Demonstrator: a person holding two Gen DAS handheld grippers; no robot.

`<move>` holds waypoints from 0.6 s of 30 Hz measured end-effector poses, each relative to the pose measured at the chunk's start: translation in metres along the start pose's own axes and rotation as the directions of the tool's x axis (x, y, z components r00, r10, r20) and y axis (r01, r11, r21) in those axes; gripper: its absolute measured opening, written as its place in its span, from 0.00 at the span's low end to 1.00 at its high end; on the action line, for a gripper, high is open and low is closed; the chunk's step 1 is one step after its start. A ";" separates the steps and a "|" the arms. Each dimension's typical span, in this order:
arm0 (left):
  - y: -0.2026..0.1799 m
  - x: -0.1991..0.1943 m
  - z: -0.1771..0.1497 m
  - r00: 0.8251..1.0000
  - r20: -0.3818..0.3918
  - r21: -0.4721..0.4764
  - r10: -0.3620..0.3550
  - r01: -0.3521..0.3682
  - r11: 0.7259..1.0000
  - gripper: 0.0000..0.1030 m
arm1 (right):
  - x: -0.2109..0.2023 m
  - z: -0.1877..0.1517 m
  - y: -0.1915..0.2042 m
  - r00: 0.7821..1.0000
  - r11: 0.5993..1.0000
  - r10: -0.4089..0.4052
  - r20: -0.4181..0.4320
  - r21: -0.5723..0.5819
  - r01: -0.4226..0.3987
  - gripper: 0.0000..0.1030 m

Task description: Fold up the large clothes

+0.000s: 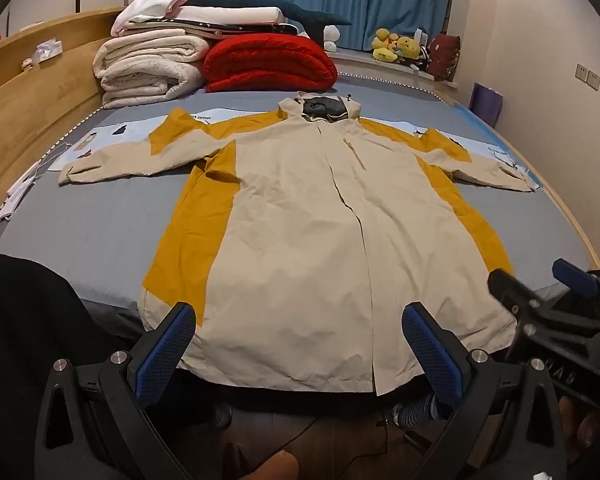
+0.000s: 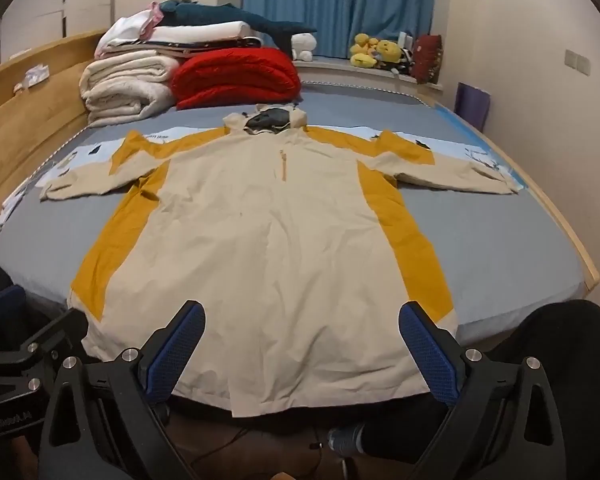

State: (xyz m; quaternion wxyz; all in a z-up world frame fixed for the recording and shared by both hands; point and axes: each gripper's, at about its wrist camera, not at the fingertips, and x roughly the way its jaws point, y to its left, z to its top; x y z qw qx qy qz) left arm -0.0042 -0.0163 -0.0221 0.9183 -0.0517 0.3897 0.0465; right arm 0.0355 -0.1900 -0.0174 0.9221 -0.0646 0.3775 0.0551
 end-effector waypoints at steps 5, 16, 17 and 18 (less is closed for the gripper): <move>0.011 0.006 0.005 1.000 -0.025 -0.014 -0.015 0.015 1.000 1.00 | -0.002 0.001 0.008 1.000 0.999 0.026 0.001 -0.027 -0.026 0.94; 0.010 0.006 0.007 0.999 -0.029 -0.015 -0.014 0.014 1.000 1.00 | -0.001 0.000 0.009 0.999 0.999 0.039 -0.004 -0.022 -0.039 0.94; 0.010 0.006 0.008 0.999 -0.029 -0.015 -0.015 0.014 1.000 1.00 | -0.001 0.000 0.009 0.999 0.999 0.040 -0.004 -0.021 -0.040 0.94; 0.009 0.006 0.007 0.999 -0.029 -0.015 -0.015 0.014 1.000 1.00 | -0.001 0.000 0.009 0.999 0.999 0.040 -0.003 -0.022 -0.040 0.94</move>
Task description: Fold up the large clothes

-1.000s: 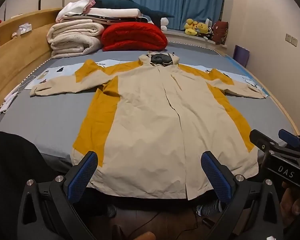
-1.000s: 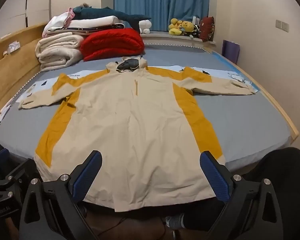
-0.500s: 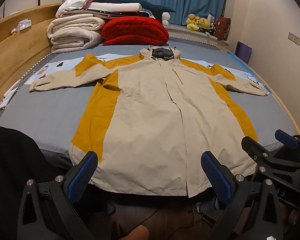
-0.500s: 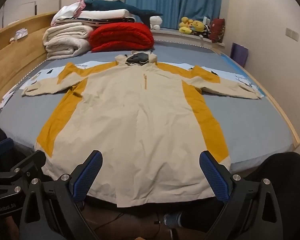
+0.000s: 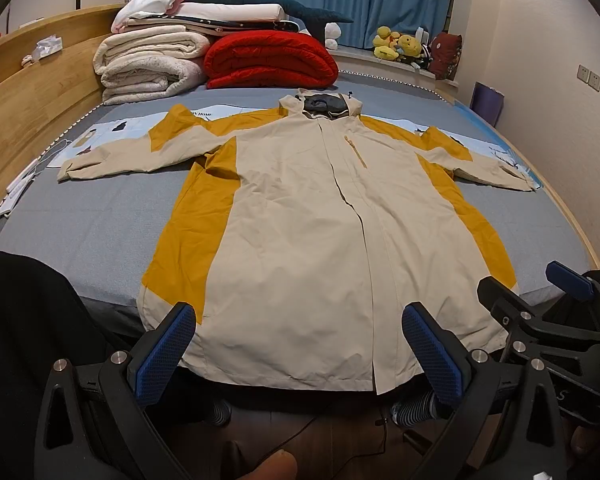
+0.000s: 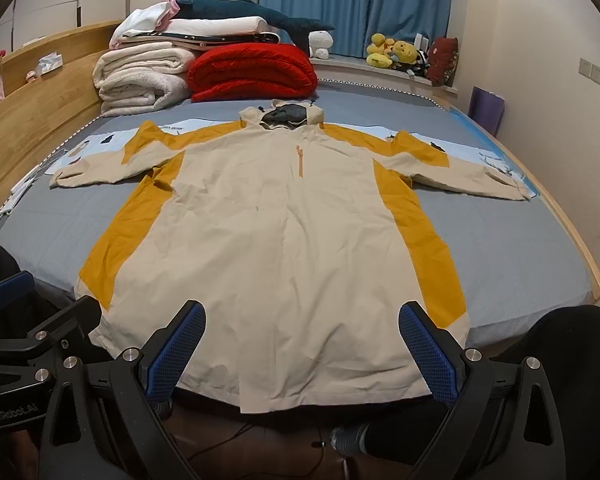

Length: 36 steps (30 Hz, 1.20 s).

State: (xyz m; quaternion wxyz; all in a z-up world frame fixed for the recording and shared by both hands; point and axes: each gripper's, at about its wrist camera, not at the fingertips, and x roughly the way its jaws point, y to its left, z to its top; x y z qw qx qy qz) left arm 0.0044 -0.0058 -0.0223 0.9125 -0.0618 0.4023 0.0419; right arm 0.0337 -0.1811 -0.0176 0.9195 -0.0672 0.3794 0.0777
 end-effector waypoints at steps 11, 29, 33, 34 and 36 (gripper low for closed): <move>0.000 0.000 0.000 1.000 -0.001 -0.005 -0.001 0.001 1.000 1.00 | 0.000 0.000 0.001 1.000 1.000 -0.001 0.003 -0.002 0.001 0.94; 0.004 -0.004 0.001 1.000 0.020 -0.030 -0.008 0.009 1.000 0.99 | 0.000 0.002 0.000 1.000 1.000 0.003 0.011 -0.006 -0.003 0.94; 0.005 -0.005 0.001 1.000 0.025 -0.029 -0.008 0.009 1.000 0.99 | -0.001 0.002 0.001 1.000 1.000 0.003 0.012 -0.006 -0.003 0.94; 0.005 -0.005 0.001 1.000 0.025 -0.030 -0.007 0.008 1.000 0.99 | -0.001 0.003 0.001 1.000 1.000 0.004 0.012 -0.005 -0.004 0.94; 0.005 -0.006 0.001 1.000 0.027 -0.029 -0.008 0.009 1.000 0.99 | -0.001 0.002 0.001 1.000 1.000 0.003 0.013 -0.006 -0.003 0.94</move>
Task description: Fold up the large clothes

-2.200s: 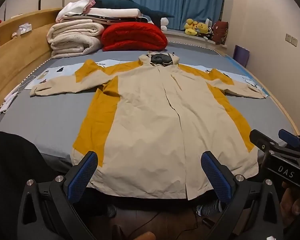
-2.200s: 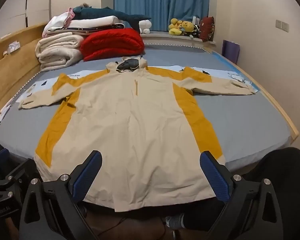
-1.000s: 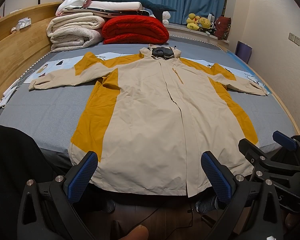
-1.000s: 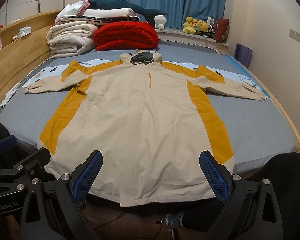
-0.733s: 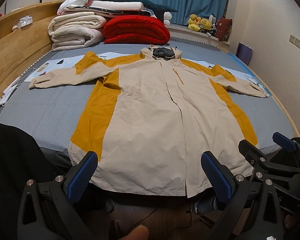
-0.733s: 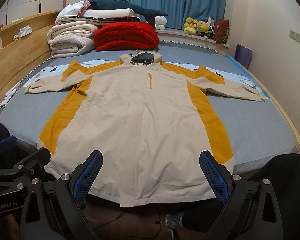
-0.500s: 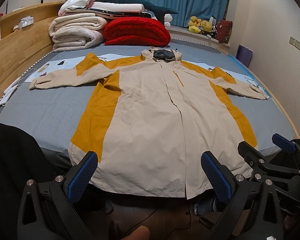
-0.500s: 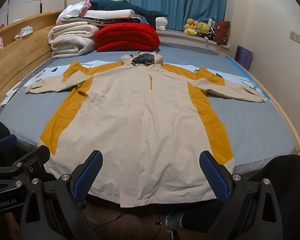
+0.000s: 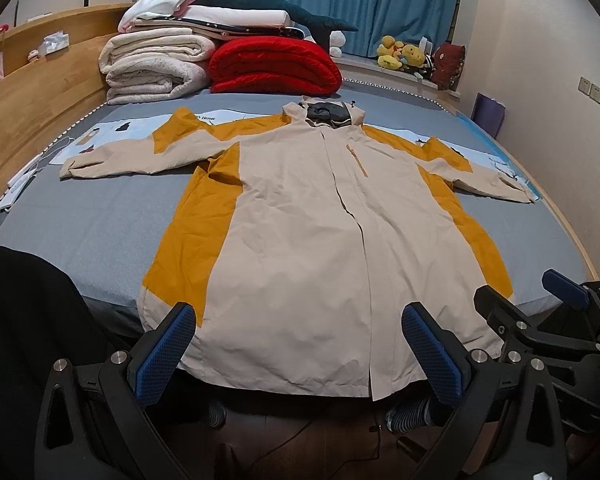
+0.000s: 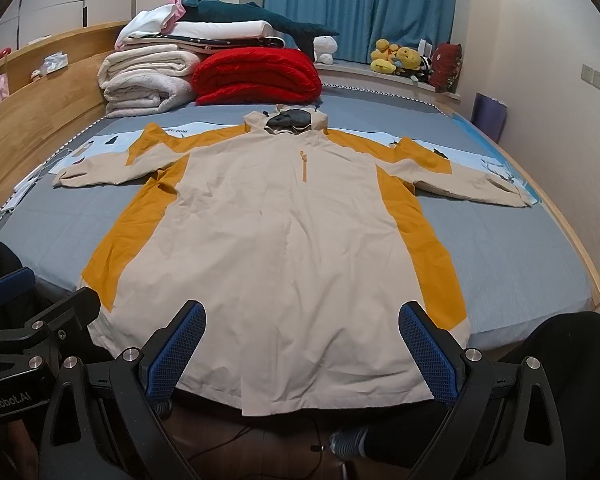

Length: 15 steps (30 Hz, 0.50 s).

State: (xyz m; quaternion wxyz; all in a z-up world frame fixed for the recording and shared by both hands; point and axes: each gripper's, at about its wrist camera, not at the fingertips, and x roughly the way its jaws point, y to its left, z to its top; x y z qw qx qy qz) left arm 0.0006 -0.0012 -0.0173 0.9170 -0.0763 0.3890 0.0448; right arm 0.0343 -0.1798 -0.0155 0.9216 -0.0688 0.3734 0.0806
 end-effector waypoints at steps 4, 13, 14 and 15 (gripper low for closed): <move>0.000 -0.001 0.001 1.000 0.004 0.000 -0.002 0.002 1.000 0.99 | 0.000 0.000 0.000 1.000 1.000 0.000 0.001 0.000 0.000 0.94; 0.000 -0.002 0.002 1.000 0.004 0.000 -0.002 0.002 1.000 0.99 | 0.000 -0.001 0.000 1.000 1.000 0.001 0.003 0.000 -0.001 0.94; 0.000 -0.002 0.002 1.000 0.004 -0.001 -0.001 0.001 1.000 0.99 | 0.000 -0.001 0.001 1.000 1.000 0.000 0.003 0.000 0.000 0.94; -0.001 -0.002 0.002 1.000 0.006 0.000 -0.001 0.001 1.000 0.99 | 0.000 -0.001 0.000 1.000 1.000 0.000 0.004 0.000 0.000 0.94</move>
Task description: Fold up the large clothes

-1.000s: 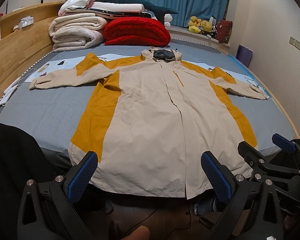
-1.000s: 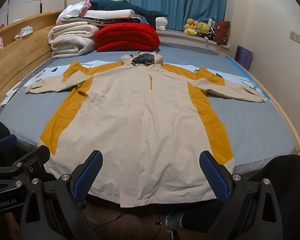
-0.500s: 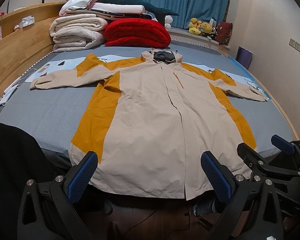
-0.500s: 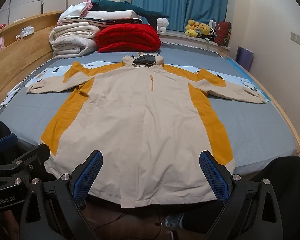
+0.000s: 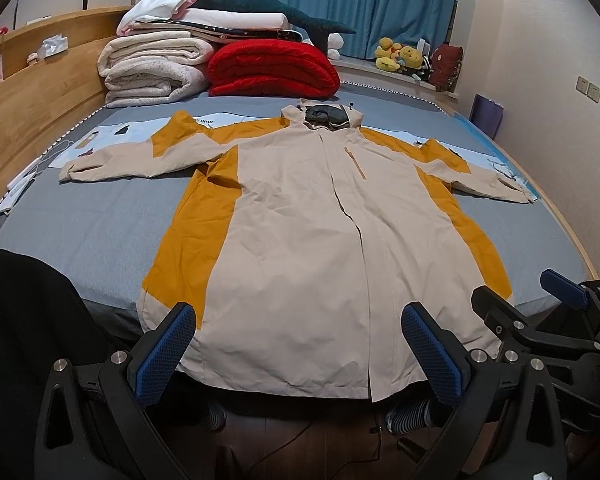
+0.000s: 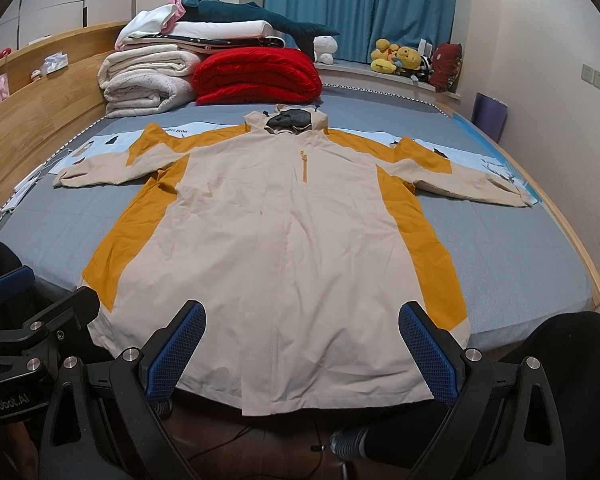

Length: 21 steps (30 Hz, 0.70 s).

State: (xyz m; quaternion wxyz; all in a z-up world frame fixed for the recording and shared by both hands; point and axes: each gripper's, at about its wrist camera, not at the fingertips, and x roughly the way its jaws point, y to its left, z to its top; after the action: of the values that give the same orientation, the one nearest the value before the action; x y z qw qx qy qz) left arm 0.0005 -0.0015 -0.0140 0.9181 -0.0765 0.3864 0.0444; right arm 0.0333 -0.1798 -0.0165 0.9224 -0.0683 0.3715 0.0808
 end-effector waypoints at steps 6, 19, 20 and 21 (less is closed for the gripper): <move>-0.004 -0.007 0.004 1.000 0.010 0.018 -0.008 0.008 1.000 0.94 | -0.001 0.001 0.001 1.000 1.000 0.002 0.001 0.001 -0.002 0.94; 0.006 -0.017 0.063 0.999 0.017 -0.004 0.051 -0.051 0.999 0.81 | -0.021 0.062 -0.020 0.997 0.995 0.026 0.072 0.097 -0.033 0.93; 0.008 -0.015 0.069 0.998 0.021 -0.006 0.052 -0.052 0.999 0.81 | -0.020 0.070 -0.022 0.997 0.994 0.028 0.078 0.100 -0.036 0.91; 0.009 -0.012 0.075 0.998 0.026 -0.006 0.055 -0.055 0.998 0.81 | -0.017 0.082 -0.024 0.996 0.994 0.032 0.087 0.105 -0.041 0.90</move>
State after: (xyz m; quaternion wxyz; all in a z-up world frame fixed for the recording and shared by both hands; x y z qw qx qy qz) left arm 0.0435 0.0198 0.0449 0.9212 -0.0674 0.3763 0.0717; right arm 0.0811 -0.1898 0.0556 0.9381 -0.0089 0.3368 0.0805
